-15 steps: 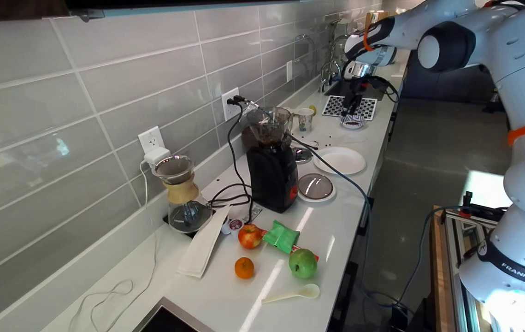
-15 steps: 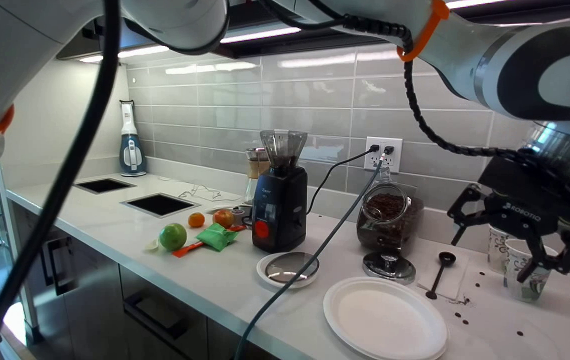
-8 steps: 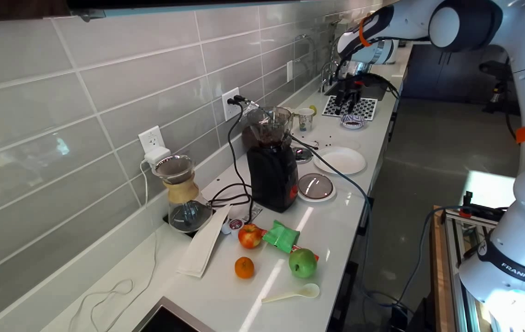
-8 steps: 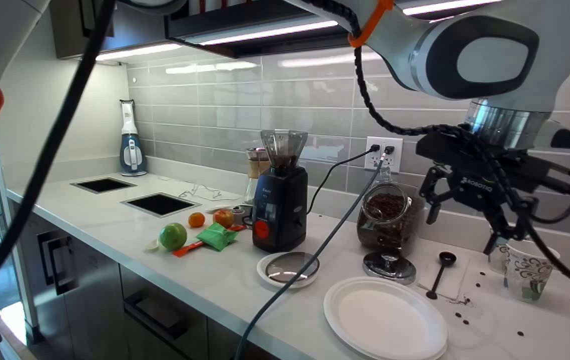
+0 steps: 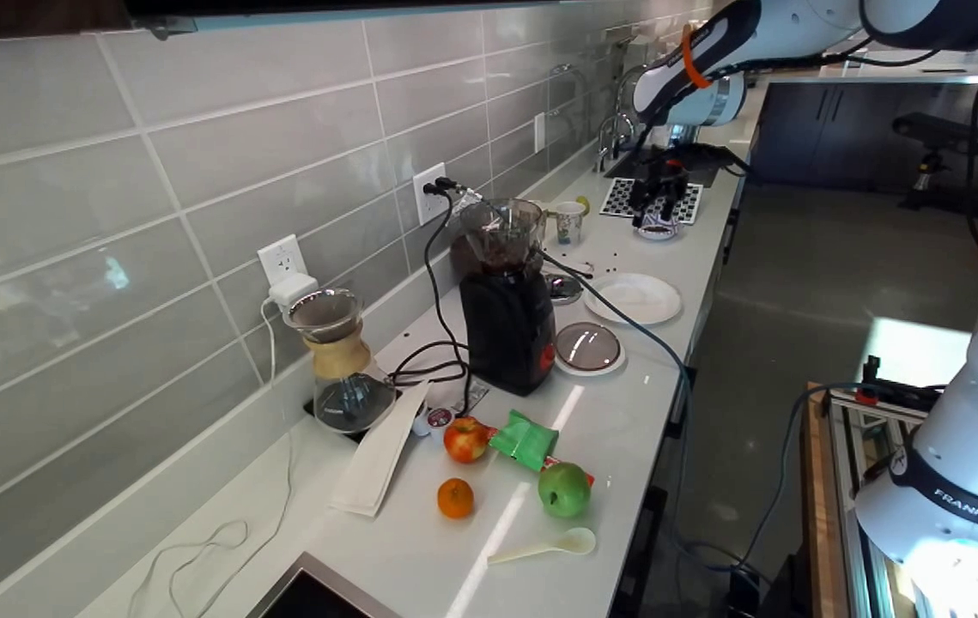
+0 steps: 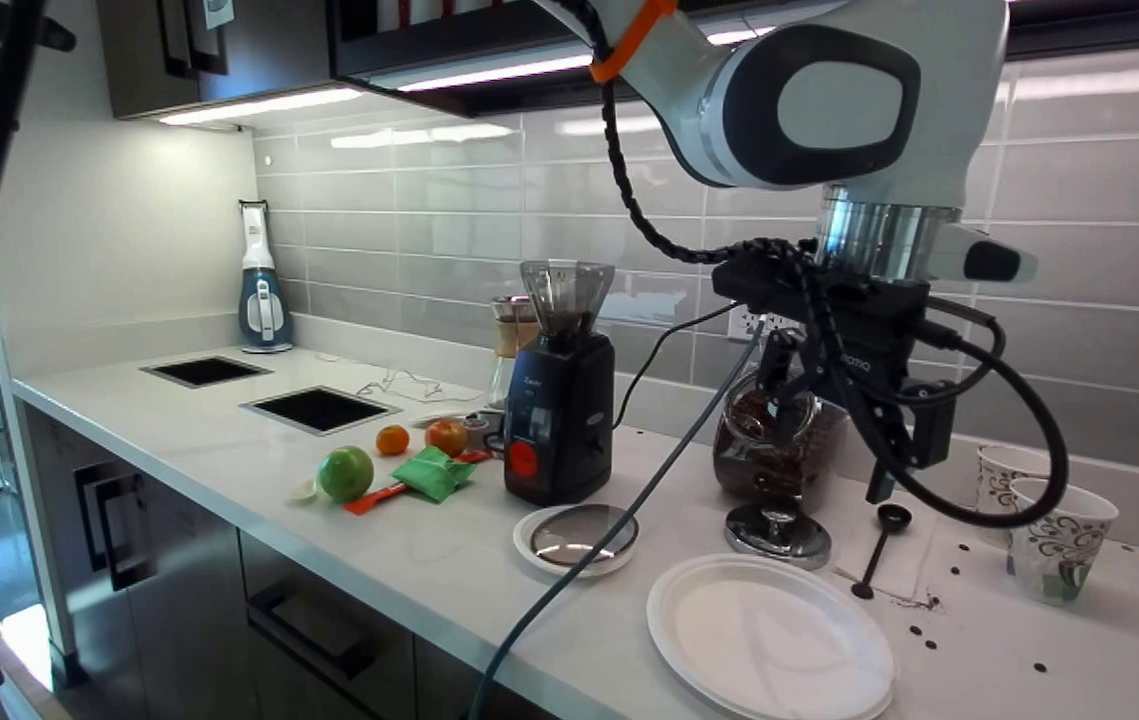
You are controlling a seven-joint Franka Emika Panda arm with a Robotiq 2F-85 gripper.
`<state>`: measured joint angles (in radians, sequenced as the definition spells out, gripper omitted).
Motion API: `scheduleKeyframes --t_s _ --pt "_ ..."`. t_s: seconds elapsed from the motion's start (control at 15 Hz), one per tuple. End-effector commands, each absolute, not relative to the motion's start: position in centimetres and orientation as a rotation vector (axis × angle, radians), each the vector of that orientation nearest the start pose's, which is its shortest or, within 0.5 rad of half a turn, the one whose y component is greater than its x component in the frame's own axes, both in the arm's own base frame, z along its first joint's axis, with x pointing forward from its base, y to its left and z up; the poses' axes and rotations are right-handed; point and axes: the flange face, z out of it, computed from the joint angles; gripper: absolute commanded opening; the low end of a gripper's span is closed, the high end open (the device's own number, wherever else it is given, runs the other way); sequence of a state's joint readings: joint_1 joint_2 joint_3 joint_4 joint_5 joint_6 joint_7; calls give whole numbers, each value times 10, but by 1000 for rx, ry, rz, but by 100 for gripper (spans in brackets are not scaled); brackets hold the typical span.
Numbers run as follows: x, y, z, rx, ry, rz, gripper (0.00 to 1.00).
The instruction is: Pour the coffee beans from the white plate into the coffeemaker.
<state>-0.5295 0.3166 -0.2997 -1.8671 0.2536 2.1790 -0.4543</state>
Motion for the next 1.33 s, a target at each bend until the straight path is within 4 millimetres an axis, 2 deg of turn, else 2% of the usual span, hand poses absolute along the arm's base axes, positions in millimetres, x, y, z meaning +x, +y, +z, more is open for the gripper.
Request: scheduleKeyframes --t_s 0.0,0.27,0.4,0.6,0.8,1.0,1.27 --pt "436 -445 358 -2957 759 -129 100" --pt "433 -443 363 -2954 758 -136 100" --pt "426 -422 366 -2965 712 -98 100" --pt "409 -398 369 -2992 636 -46 100" --pt "384 -386 376 -3056 620 6 100" --pt "361 -375 386 -3146 531 51 100" --pt "342 -361 402 -3192 450 16 100"
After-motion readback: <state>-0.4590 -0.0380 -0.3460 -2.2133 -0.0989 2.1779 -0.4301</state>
